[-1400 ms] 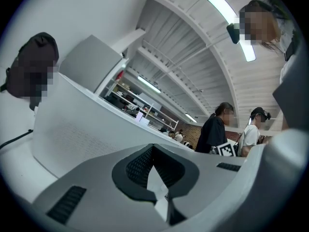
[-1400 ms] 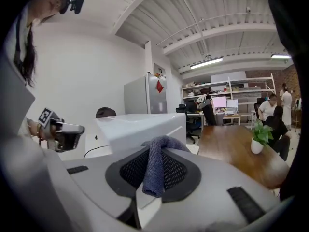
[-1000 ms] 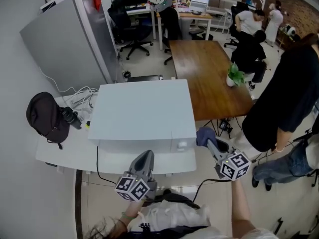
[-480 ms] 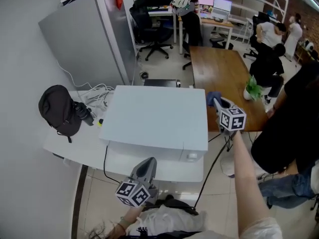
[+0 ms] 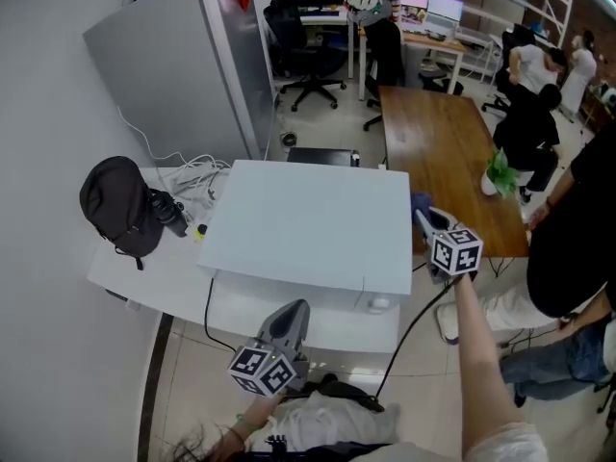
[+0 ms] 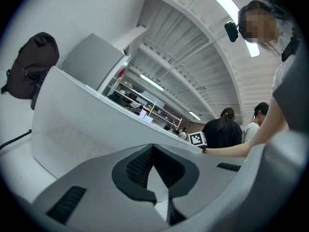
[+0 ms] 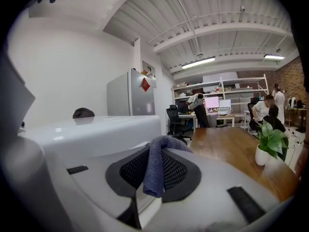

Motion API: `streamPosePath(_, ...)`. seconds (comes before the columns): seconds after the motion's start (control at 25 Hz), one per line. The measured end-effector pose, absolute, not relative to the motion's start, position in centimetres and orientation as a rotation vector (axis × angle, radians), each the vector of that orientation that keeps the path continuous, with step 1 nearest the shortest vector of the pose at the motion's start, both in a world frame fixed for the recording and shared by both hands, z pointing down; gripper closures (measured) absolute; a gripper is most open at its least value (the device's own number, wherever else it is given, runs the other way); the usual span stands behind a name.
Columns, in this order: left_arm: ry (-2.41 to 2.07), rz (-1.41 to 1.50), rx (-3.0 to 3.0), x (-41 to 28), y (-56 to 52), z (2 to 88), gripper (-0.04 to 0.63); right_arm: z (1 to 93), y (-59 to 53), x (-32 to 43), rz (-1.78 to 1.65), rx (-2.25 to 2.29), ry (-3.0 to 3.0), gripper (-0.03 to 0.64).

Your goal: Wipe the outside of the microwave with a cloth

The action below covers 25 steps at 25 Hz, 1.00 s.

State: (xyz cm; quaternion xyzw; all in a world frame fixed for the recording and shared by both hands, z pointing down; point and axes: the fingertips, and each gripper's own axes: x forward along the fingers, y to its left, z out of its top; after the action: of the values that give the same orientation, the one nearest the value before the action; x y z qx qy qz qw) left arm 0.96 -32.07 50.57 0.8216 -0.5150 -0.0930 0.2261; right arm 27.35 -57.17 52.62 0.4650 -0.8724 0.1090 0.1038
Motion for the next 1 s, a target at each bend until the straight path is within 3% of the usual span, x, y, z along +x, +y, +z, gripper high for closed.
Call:
streamPosePath(0.56,-1.284,-0.242,2.335,5.2,-33.7,50.8,0.604,57.4,-34.5,25.2,0.516,1.325,-2.612,0.546)
streamPosePath(0.8,-1.279,-0.216,2.36,5.7,-33.5,50.8,0.604,57.0,-34.9,26.6,0.481,1.407,-2.57,0.546)
streamPosePath(1.0,-1.313,-0.182,2.367,5.2,-33.0,51.0,0.604,52.2,-42.8,31.2,0.265,1.605,-2.517,0.546)
